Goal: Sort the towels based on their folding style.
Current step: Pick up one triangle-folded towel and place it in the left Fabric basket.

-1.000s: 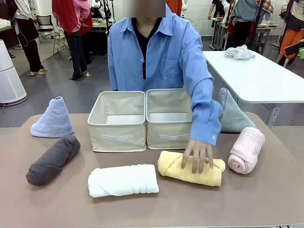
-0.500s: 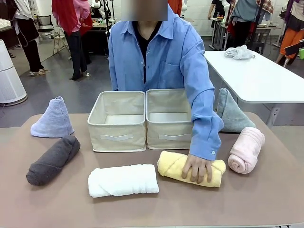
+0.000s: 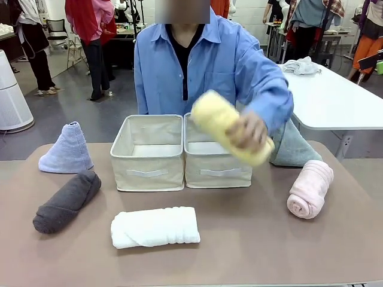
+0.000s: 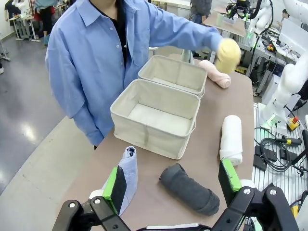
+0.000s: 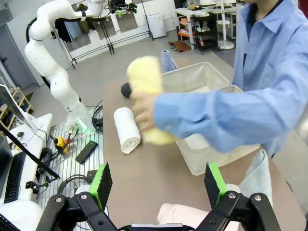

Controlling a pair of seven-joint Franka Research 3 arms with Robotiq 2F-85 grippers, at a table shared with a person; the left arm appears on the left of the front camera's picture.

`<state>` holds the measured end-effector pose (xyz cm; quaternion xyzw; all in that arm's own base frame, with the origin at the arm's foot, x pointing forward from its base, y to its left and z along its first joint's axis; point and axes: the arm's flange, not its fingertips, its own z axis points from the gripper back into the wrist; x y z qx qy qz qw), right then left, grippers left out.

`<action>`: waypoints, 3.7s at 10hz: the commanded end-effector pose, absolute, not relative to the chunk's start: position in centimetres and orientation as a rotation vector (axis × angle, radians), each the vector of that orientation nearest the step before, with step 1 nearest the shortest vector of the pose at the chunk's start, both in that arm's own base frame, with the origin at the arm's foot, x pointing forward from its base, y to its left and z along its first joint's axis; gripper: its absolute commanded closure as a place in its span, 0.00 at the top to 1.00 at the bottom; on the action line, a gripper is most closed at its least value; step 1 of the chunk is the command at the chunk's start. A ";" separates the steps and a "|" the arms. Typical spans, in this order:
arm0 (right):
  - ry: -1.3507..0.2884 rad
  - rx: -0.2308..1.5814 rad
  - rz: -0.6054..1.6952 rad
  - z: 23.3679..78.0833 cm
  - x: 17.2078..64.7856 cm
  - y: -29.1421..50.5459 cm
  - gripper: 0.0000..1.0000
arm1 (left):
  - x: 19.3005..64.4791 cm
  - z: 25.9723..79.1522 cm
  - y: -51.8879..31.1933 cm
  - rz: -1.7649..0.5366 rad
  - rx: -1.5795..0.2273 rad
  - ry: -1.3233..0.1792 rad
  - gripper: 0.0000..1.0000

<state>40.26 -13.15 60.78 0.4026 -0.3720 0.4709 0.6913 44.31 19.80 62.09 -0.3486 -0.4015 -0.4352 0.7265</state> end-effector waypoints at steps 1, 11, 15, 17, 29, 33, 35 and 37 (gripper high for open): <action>-0.836 0.902 1.056 60.8 40.3 -13.1 1.00 | 44.9 62.4 18.7 -1.021 -0.671 -0.838 1.00; -0.836 0.902 1.056 60.8 40.3 -13.1 1.00 | 56.7 52.2 -4.8 -1.648 0.219 -0.187 1.00; -0.836 0.902 1.056 60.8 40.3 -13.1 1.00 | 58.0 50.1 -5.1 -1.604 0.122 -0.134 1.00; -0.836 0.902 1.056 60.8 40.3 -13.1 1.00 | 58.5 48.8 -5.1 -1.597 0.077 -0.093 1.00; -0.836 0.902 1.056 60.8 40.3 -13.1 1.00 | 60.2 45.3 -4.7 -1.583 -0.009 -0.023 0.27; -0.836 0.902 1.056 60.8 40.3 -13.1 1.00 | 60.1 45.2 -4.7 -1.593 -0.012 -0.014 0.00; -0.836 0.902 1.056 60.8 40.3 -13.1 1.00 | 60.0 45.3 -4.7 -1.591 -0.011 -0.011 0.00; -0.836 0.902 1.056 60.8 40.3 -13.1 1.00 | 58.6 46.9 -4.8 -1.574 -0.047 -0.016 0.13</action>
